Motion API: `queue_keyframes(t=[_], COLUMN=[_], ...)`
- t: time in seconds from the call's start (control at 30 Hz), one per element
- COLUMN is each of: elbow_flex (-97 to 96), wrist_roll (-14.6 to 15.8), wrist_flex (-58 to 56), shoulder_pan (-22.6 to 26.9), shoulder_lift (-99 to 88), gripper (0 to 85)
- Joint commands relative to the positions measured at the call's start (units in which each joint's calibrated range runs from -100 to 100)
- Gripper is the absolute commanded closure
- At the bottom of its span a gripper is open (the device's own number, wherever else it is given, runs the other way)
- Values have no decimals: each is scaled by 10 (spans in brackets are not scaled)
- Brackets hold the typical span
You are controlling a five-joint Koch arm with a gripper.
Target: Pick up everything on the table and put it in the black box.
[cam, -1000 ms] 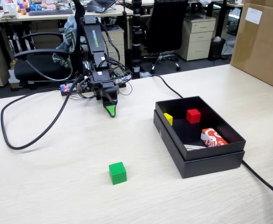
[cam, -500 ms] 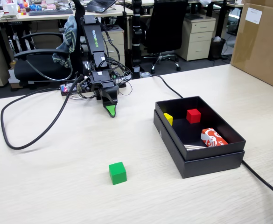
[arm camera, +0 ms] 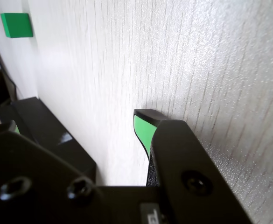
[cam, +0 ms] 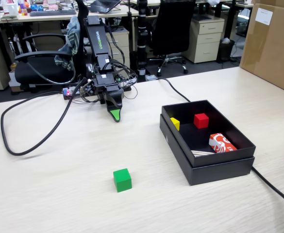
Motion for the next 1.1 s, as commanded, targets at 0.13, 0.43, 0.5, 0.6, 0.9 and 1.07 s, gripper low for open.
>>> queue_keyframes(t=[0.13,0.43,0.5,0.6,0.9,1.07], elbow_flex=[-7,-7,-8,-8,-6,41], wrist_roll=[-1,-1,-1,-2,-2,8], wrist_flex=[-16,-16,-16,-16,-16,-73], shoulder_pan=[0,0,0,1,1,0], shoulder_lift=[3,3,1,1,1,-1], gripper=[370,370,370,370,370,370])
